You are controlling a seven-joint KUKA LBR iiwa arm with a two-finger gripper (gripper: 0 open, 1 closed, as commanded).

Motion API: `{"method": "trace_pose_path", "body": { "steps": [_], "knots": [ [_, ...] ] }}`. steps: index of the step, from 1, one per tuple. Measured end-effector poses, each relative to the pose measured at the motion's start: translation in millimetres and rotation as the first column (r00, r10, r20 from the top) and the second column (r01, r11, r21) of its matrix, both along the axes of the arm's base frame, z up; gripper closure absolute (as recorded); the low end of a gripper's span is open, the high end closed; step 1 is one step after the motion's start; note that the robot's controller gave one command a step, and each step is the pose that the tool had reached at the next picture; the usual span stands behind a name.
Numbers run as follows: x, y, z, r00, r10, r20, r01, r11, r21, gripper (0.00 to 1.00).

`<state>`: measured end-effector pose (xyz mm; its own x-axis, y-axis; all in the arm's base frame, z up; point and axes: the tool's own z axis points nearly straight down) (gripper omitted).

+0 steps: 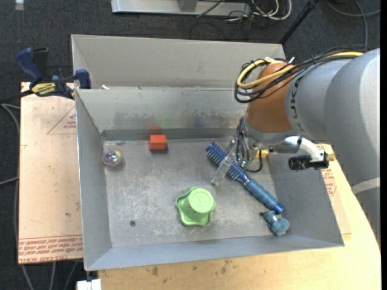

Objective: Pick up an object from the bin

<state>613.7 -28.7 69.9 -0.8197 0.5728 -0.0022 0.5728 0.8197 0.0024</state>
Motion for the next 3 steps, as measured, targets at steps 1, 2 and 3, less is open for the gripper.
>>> {"method": "trace_pose_path", "body": {
  "steps": [1,2,3],
  "knots": [
    [-0.5,0.9,-0.8,1.0,-0.001,-0.001,0.001,1.0,0.001,1.0],
    [-0.1,1.7,19.3,1.0,0.002,-0.001,-0.002,1.0,0.0,1.0],
    [0.2,2.1,33.9,1.0,0.005,-0.001,-0.005,1.0,0.0,1.0]
  ]
}}
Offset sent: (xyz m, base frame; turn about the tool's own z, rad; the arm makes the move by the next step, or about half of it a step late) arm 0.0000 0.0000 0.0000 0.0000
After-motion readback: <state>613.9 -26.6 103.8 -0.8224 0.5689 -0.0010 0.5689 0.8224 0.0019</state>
